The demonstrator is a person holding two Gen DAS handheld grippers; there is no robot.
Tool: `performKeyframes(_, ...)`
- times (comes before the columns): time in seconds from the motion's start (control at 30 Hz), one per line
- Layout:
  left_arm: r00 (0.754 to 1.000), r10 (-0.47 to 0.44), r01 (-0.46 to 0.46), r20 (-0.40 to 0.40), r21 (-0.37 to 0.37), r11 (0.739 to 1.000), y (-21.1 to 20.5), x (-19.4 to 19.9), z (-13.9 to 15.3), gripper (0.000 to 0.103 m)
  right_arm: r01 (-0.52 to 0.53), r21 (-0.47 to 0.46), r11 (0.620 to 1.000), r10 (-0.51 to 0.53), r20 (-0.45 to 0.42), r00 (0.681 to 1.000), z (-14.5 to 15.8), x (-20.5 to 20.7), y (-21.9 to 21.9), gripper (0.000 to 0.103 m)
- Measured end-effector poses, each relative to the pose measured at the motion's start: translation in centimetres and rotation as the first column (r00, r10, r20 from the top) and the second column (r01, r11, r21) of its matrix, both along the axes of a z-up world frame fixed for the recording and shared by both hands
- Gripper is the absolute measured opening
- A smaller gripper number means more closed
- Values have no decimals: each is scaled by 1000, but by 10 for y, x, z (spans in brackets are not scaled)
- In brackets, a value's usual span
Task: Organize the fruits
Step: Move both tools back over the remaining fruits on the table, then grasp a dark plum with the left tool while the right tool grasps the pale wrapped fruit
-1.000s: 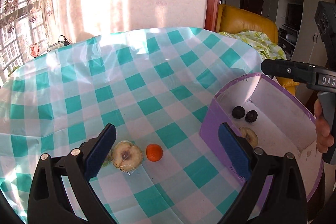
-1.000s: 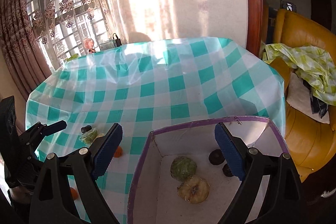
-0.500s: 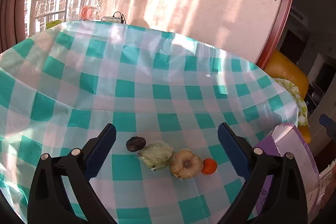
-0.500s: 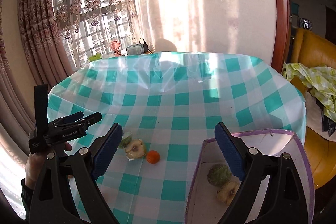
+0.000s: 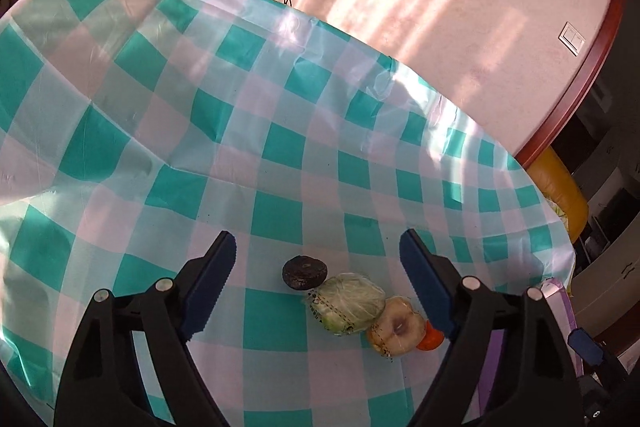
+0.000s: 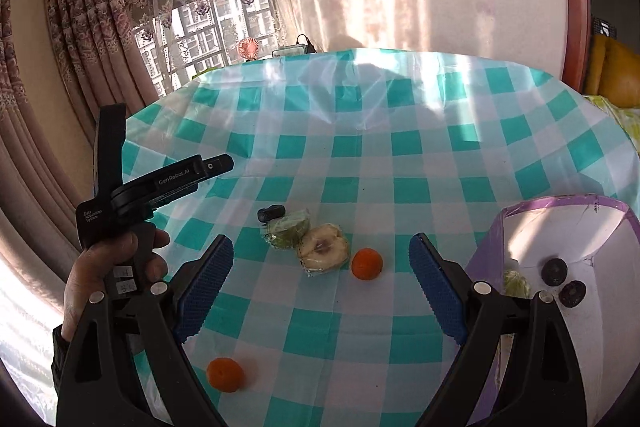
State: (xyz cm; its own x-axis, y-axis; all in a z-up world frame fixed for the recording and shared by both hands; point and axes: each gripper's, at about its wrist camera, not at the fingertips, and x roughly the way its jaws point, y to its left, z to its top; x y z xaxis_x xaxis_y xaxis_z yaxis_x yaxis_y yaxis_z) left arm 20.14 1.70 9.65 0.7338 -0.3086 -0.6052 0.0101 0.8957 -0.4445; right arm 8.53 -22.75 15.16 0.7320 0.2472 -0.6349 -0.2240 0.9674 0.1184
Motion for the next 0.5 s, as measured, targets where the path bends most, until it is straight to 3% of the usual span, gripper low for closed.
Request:
performKeyframes(0.17, 998, -32, 31, -57, -17, 999, -3, 16, -29, 70, 16, -46, 999, -17, -23, 1000, -28, 15, 9, 87)
performKeyframes(0.5, 985, -101, 101, -142, -5, 995, -21, 37, -73, 65, 1, -134, 991, -8, -54, 999, -63, 36, 29, 87)
